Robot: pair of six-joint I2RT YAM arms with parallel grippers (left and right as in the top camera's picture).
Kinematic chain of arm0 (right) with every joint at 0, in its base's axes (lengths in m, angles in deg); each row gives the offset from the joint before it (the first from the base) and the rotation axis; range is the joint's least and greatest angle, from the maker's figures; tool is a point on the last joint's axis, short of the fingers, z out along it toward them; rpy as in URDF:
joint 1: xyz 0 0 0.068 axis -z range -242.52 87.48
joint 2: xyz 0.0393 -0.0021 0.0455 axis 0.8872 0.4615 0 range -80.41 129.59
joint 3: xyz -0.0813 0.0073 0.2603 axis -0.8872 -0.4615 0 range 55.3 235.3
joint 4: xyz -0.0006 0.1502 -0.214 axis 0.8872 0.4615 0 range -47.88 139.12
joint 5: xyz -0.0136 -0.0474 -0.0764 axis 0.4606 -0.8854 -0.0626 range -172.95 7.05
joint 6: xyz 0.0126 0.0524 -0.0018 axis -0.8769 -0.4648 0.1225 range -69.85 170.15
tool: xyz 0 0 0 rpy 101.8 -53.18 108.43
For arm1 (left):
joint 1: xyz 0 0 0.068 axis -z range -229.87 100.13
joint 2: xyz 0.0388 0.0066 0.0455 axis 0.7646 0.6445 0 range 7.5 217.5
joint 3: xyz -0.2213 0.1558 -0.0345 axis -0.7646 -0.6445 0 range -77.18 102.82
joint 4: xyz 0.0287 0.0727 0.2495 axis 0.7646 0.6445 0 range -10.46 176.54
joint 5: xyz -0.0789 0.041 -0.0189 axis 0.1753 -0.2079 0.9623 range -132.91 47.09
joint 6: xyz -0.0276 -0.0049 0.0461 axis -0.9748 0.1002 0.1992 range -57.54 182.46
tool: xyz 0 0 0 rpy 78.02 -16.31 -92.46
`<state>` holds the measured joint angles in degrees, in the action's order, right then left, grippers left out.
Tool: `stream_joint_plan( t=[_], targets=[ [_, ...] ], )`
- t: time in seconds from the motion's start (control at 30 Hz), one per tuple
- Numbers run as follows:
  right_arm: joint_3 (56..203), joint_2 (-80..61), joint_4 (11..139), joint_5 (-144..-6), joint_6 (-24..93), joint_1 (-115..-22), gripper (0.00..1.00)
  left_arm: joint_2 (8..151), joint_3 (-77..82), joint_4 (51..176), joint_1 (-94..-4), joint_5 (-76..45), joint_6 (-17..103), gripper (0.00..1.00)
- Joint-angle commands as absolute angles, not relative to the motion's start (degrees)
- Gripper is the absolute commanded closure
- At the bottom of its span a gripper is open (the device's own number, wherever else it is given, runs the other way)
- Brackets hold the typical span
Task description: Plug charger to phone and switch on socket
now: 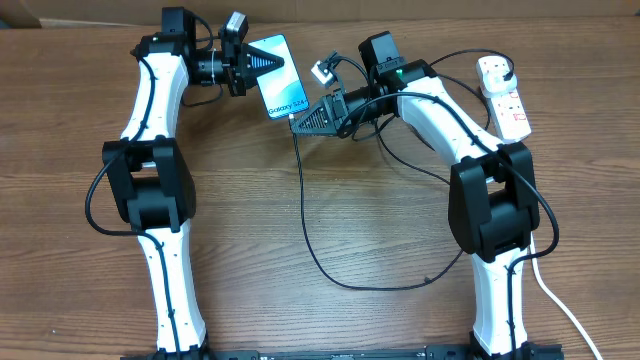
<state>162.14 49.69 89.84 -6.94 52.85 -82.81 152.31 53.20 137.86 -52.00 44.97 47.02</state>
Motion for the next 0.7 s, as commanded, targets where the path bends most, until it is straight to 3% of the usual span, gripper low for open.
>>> stream_joint_plan(
  t=[0.0, 0.67],
  targets=[
    [162.6, 47.5, 89.5, -7.1, 52.7, -83.1, 0.96, 151.5, 54.1, 138.0, -51.2, 47.8, 48.3, 0.96],
    [162.6, 47.5, 87.4, -7.3, 49.4, -81.7, 0.96, 151.5, 54.1, 138.1, -51.1, 47.8, 49.7, 0.96]
  ],
)
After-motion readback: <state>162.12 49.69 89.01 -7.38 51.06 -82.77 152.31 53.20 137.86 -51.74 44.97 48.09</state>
